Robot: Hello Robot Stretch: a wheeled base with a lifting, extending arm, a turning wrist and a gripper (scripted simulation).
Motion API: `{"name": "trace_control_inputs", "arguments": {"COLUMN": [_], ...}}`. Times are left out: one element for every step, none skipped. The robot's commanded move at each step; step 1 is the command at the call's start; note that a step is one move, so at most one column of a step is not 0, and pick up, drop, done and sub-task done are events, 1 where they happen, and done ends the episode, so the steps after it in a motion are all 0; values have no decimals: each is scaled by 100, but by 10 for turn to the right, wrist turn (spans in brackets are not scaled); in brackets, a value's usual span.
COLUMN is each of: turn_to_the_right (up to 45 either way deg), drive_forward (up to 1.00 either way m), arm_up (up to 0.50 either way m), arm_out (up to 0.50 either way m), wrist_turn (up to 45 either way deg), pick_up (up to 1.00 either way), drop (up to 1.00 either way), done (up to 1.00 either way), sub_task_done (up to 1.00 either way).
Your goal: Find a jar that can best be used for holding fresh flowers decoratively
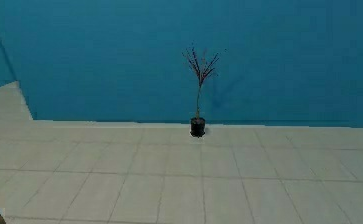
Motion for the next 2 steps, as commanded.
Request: {"name": "trace_control_inputs", "arguments": {"turn_to_the_right": [-150, 0], "drive_forward": [0, 100], "arm_up": [0, 0], "arm_out": [0, 0], "wrist_turn": [0, 0], "pick_up": [0, 0], "drop": [0, 0], "done": [0, 0], "sub_task_done": [0, 0]}}
